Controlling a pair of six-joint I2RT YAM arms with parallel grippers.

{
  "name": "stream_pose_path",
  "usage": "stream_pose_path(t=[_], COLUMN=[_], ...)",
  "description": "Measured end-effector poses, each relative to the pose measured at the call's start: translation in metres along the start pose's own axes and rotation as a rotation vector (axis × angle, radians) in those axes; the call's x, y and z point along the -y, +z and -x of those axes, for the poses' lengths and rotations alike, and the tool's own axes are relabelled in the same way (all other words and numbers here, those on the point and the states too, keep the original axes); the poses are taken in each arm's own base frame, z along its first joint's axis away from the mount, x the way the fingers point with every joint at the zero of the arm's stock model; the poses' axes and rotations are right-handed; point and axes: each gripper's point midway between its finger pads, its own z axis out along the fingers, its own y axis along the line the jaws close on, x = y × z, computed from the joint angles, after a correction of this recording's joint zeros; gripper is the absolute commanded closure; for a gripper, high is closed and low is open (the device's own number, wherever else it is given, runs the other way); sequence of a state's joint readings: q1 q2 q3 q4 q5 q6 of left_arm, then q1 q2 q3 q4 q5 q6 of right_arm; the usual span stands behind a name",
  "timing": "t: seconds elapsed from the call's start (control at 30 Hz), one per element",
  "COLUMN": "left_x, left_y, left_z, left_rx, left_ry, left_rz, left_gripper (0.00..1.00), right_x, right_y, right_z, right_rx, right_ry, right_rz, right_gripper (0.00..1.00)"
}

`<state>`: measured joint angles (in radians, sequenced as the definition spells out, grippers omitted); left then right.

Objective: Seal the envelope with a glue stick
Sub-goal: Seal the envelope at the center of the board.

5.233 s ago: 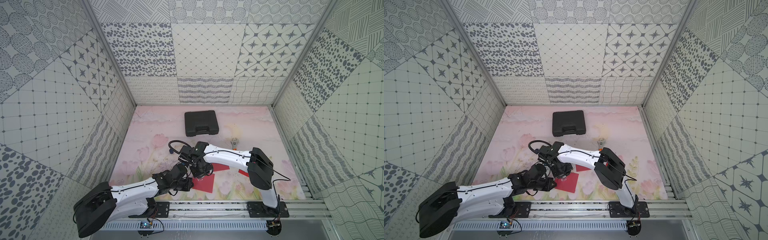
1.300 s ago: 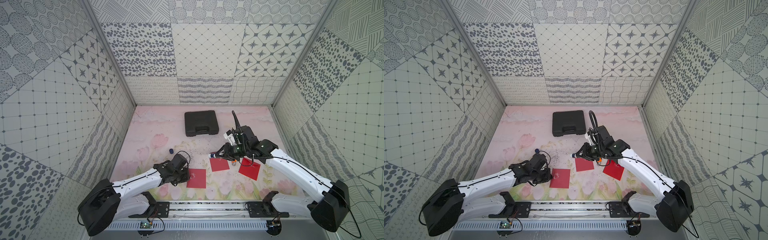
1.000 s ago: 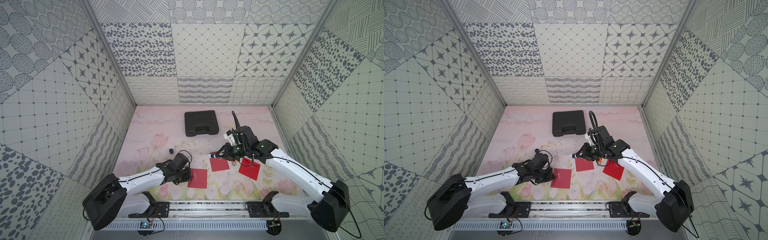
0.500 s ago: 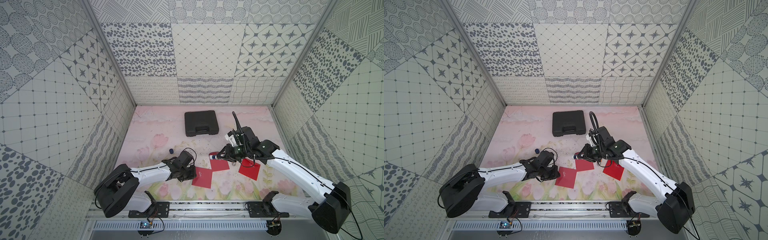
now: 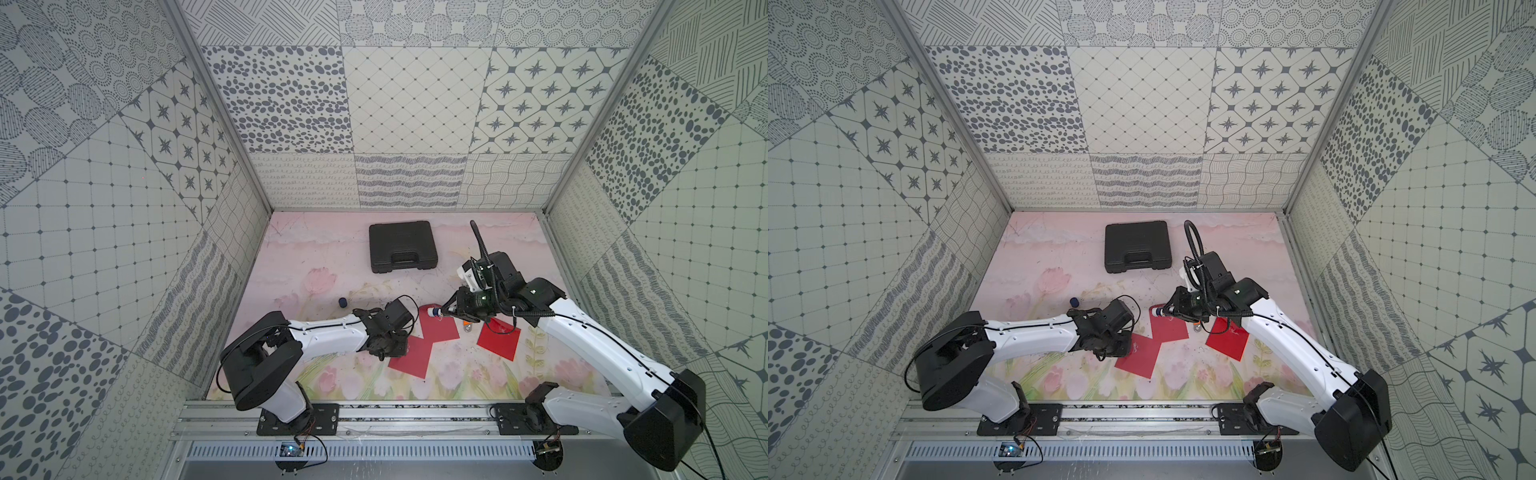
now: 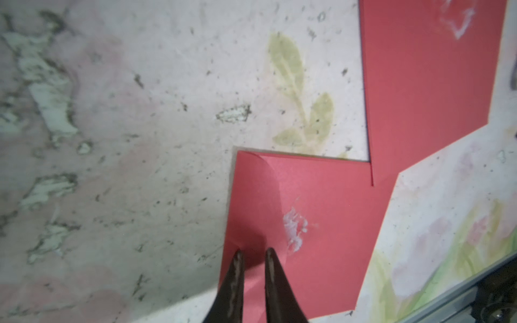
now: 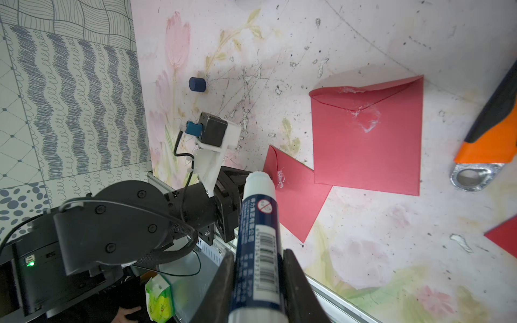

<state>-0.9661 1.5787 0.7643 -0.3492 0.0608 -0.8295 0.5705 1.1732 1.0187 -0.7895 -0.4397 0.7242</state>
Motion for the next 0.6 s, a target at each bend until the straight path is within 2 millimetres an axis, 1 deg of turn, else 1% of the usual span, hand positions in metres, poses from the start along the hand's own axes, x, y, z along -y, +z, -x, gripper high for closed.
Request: stream_pose_path(t=[0.07, 0.17, 0.3, 0.33, 0.43, 0.6], left_x=[0.000, 0.001, -0.001, -0.002, -0.004, -0.003], left_y=[0.001, 0.002, 0.004, 0.004, 0.005, 0.005], left_z=[-0.001, -0.002, -0.003, -0.003, -0.003, -0.003], left_rx=[0.003, 0.008, 0.017, 0.018, 0.026, 0.041], left_ry=[0.017, 0.041, 0.076, 0.083, 0.101, 0.129], left_rz=[0.034, 0.078, 0.158, 0.180, 0.236, 0.295], left_gripper=[0.77, 0.77, 0.85, 0.86, 0.83, 0.83], right_x=[0.001, 0.004, 0.008, 0.008, 0.010, 0.013], right_y=[-0.004, -0.009, -0.012, -0.013, -0.016, -0.017], right_z=[0.002, 0.004, 0.005, 0.005, 0.005, 0.006], right_rx=[0.010, 0.022, 0.029, 0.030, 0.033, 0.033], right_ry=[-0.001, -0.005, -0.004, -0.004, -0.008, -0.006], right_rz=[0.001, -0.001, -0.006, -0.008, -0.011, -0.018], right_gripper=[1.00, 1.00, 1.00, 1.00, 1.00, 1.00])
